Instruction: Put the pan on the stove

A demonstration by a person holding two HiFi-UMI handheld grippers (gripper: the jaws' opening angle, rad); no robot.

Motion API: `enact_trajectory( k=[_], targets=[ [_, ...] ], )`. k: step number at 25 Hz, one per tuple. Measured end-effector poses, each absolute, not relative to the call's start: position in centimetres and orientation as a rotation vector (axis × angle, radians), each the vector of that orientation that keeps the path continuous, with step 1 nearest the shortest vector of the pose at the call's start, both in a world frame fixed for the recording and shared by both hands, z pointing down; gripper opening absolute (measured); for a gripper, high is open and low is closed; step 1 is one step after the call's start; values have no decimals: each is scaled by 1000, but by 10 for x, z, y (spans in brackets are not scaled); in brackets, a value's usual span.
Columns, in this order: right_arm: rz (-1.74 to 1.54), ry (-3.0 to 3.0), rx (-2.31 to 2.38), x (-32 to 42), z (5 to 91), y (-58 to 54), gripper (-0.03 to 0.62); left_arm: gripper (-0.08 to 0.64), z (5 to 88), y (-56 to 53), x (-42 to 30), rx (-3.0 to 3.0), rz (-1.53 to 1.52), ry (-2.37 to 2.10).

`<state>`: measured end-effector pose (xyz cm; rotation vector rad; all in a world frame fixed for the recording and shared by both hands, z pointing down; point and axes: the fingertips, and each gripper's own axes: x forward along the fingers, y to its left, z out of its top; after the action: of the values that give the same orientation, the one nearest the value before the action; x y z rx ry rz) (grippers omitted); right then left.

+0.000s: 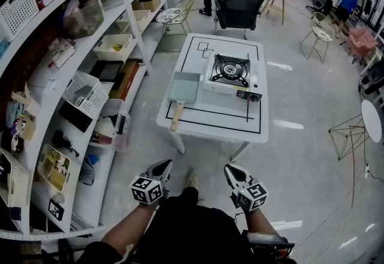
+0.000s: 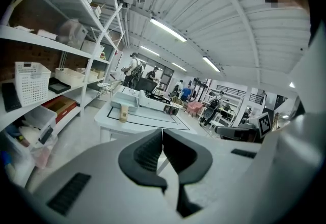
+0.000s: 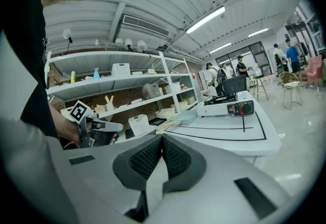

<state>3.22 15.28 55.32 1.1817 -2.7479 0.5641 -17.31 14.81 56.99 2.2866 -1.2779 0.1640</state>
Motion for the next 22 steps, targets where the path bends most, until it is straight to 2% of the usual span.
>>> enact_trajectory(
  k=[6,22],
  targets=[
    [582,-2720,1199,47,566,126,26,9,569,115,-163,2299,162,-1251],
    [599,-2703,1195,42,562,30,26,9,568,13,-188,2247,149,-1298]
  ],
)
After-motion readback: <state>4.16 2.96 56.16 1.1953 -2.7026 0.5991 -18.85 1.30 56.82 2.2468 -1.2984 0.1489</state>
